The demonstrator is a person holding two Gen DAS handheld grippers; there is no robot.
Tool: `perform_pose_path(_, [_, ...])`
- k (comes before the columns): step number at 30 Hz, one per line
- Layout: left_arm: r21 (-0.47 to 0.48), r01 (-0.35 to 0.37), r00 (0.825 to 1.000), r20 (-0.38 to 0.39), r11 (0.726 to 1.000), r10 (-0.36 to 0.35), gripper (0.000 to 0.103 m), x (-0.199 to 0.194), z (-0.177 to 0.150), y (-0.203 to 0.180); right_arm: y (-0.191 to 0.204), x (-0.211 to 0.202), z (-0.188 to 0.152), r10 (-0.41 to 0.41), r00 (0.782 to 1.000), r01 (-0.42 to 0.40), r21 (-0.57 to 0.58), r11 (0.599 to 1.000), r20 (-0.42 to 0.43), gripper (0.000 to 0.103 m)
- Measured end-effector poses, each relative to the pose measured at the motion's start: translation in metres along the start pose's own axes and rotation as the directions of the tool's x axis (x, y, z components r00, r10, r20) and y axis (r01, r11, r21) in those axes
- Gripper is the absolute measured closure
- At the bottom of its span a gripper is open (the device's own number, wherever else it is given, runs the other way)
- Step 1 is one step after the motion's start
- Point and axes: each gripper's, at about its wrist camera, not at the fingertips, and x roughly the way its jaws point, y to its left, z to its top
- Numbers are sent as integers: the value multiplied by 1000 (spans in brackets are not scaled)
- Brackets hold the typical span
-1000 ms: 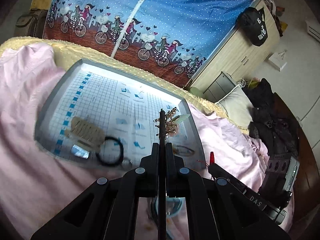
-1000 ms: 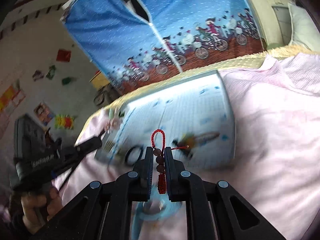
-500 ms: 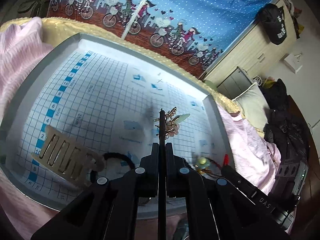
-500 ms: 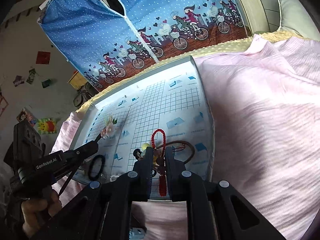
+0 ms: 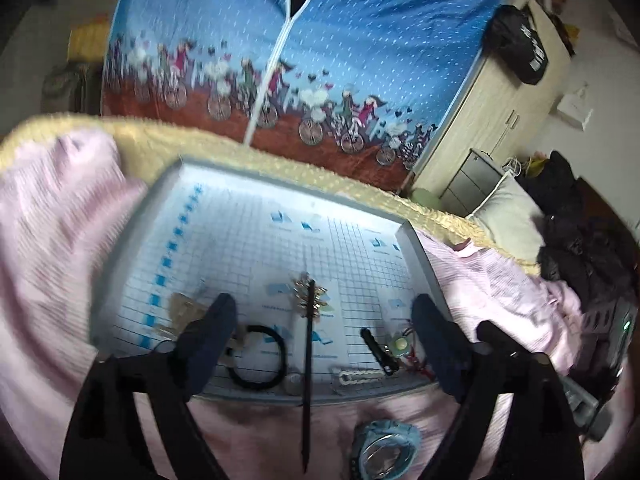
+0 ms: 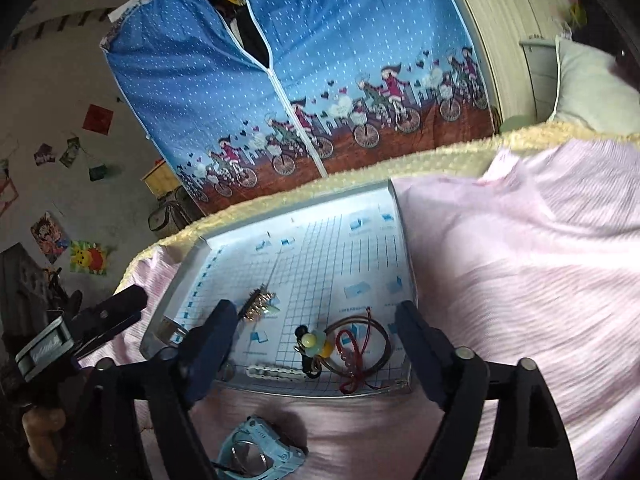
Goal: Organize jewelry
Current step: 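Open both tools to release the hairpin and red bead string in the tray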
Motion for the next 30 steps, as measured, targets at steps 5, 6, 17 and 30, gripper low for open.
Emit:
perform_pose_path(5, [107, -71, 982, 179, 992, 51, 2, -55, -12, -20, 18, -39, 0, 5, 997, 0, -54, 999, 78, 0])
perform_pose_path(6, [117, -77, 981, 189, 990, 54, 2, -63, -13, -23, 23, -47, -1, 7, 996, -1, -70, 998, 88, 0])
perform_pose_path(17, [119, -126, 962, 259, 985, 92, 2, -148, -50, -25, 71, -109, -30, 12, 988, 24, -232, 972, 151, 0])
perform_pose_path(30, [-2, -182, 972, 151, 983, 180, 2, -204, -110, 4, 88, -143, -96, -26, 999, 36, -249, 968, 44, 0])
